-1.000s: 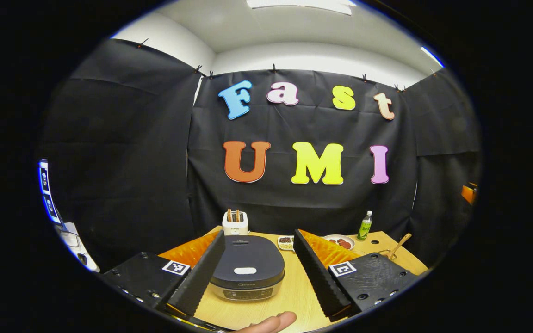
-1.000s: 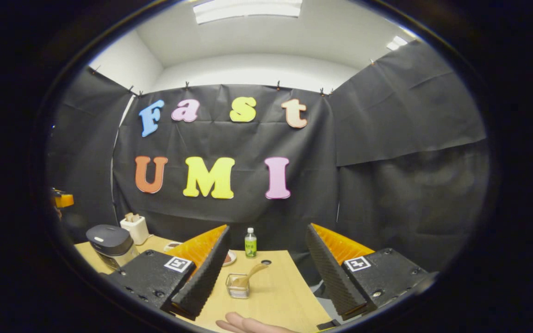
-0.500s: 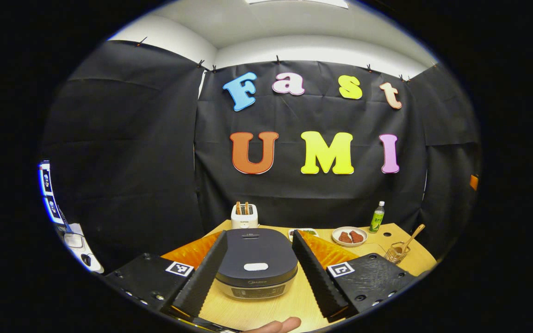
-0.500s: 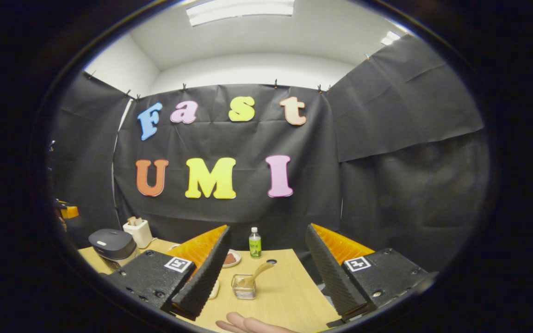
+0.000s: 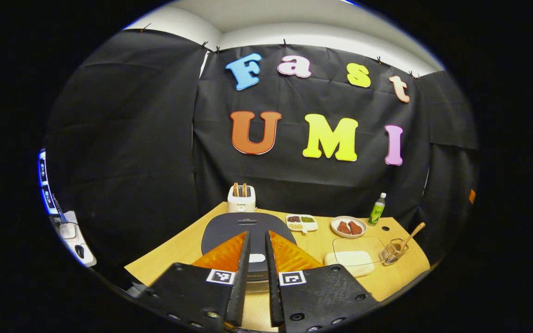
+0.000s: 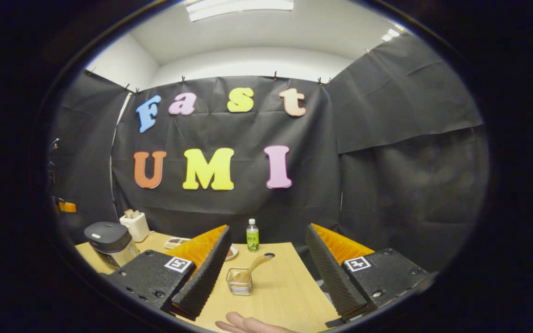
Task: Close the left gripper, press the button to open the rice cooker; take a wooden spoon from the chopstick holder with the right hand, scoop a spoonful of rice and pour it into the rice cooker, then put the wooden spoon back into the chopstick holder.
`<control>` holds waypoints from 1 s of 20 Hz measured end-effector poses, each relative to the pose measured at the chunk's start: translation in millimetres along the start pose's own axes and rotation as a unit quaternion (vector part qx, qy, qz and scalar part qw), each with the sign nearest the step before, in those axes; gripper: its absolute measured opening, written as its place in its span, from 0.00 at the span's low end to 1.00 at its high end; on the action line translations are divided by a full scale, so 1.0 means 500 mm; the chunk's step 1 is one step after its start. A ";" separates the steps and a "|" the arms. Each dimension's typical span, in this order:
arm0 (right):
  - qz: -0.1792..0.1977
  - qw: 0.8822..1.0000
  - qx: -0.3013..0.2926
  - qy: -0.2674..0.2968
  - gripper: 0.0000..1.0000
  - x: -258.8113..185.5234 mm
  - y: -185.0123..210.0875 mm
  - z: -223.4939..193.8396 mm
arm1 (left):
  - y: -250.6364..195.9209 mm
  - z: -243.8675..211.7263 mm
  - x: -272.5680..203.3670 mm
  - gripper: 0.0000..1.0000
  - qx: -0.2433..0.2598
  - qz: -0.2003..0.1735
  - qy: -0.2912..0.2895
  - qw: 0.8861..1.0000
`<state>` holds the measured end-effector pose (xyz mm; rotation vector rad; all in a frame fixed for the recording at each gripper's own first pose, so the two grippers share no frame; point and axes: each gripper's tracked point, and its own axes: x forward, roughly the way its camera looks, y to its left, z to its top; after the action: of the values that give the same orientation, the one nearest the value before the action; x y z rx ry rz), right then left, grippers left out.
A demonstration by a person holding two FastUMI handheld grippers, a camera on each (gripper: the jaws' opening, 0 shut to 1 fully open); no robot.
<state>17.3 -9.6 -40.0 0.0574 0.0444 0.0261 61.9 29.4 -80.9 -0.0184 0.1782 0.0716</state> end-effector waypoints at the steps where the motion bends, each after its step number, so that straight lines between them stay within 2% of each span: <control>1: -0.001 1.000 0.001 0.003 1.00 0.004 -0.005 -0.004 | 0.007 0.011 -0.016 0.00 -0.002 0.008 0.015 1.000; 3: -0.001 1.000 0.001 0.006 1.00 0.013 -0.011 -0.012 | 0.009 -0.012 0.012 0.00 0.006 0.014 0.033 0.999; 7: 0.005 1.000 0.005 0.015 1.00 0.020 -0.011 -0.027 | -0.016 -0.061 0.057 0.00 -0.010 -0.006 0.083 0.997; 9: 0.008 1.000 0.005 0.014 1.00 0.022 -0.011 -0.026 | 0.000 -0.072 0.081 0.00 0.013 0.009 0.087 0.996; 12: 0.009 1.000 -0.003 0.006 1.00 0.024 -0.014 -0.026 | -0.010 -0.105 0.107 0.00 0.018 0.010 0.107 0.994; 15: -0.028 1.000 -0.009 -0.008 1.00 0.021 -0.050 -0.029 | -0.005 -0.123 0.127 0.00 0.034 0.018 0.110 0.993; 20: -0.009 1.000 -0.005 -0.018 1.00 -0.002 -0.030 -0.033 | 0.003 -0.170 0.138 0.00 0.041 0.036 0.138 0.989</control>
<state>15.9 -23.8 -57.5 0.0477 0.0096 0.0069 114.5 33.8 -176.9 0.0599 0.4593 0.1336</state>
